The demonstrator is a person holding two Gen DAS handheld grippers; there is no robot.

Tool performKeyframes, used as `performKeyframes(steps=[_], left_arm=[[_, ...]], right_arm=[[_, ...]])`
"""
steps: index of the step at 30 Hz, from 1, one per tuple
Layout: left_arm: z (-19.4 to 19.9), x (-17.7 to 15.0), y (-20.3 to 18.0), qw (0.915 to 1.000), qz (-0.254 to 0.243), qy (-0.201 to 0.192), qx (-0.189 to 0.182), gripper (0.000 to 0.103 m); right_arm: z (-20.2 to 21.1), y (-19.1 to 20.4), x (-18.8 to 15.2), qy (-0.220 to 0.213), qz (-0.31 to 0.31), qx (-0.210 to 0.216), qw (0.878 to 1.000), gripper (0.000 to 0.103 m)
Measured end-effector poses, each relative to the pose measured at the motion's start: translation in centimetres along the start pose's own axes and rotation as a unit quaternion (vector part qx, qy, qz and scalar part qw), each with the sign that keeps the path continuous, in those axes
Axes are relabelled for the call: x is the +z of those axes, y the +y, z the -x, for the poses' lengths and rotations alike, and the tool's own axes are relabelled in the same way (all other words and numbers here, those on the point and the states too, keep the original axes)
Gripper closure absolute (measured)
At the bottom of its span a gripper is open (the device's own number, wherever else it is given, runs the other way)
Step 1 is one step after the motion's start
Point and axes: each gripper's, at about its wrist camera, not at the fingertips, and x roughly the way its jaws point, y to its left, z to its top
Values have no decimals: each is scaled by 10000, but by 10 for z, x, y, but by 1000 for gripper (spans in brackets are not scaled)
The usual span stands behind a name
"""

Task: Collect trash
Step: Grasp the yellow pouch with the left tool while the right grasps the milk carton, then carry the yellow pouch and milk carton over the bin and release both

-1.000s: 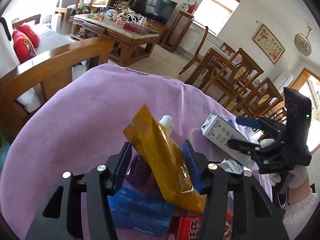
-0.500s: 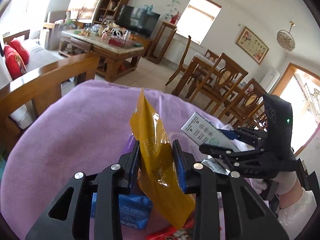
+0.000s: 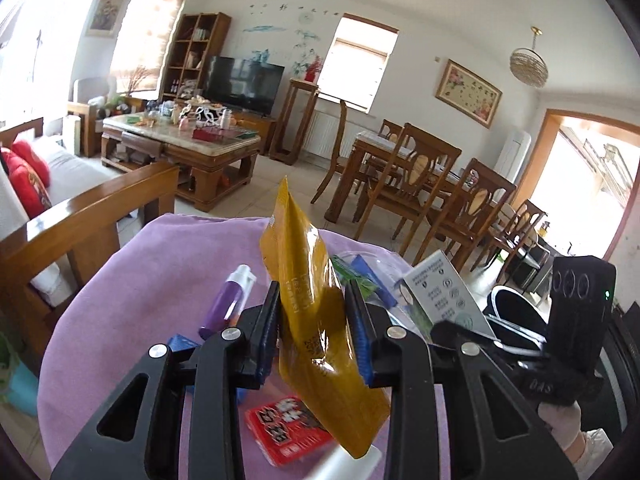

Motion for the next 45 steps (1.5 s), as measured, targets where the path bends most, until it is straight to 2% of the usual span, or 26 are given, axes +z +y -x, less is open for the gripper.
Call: performKeyframes(steps=[7, 17, 25, 29, 33, 38, 45], left_arm=[[-2, -13, -58, 9982, -530, -33, -275, 71], [-40, -36, -157, 9888, -1089, 268, -989, 71], [-80, -46, -230, 9795, -1121, 527, -1589, 71], [-103, -48, -265, 9749, -1116, 599, -1832, 71], [-129, -56, -299, 9713, -1206, 701, -1929, 71], [-161, -70, -334, 9660, -1351, 904, -2010, 71], [-184, -85, -350, 9624, -1602, 1104, -1897, 71]], right_arm=[[82, -27, -25, -502, -166, -355, 9980, 44], [201, -112, -58, -1135, -660, -973, 9866, 44], [278, -191, -92, -1507, -1290, -1550, 9678, 44], [313, -235, -108, -1674, -1654, -1896, 9533, 44], [330, -273, -126, -1732, -1980, -2103, 9416, 44], [324, -301, -135, -1616, -2149, -2196, 9378, 44], [303, -306, -132, -1558, -2117, -2296, 9371, 44]])
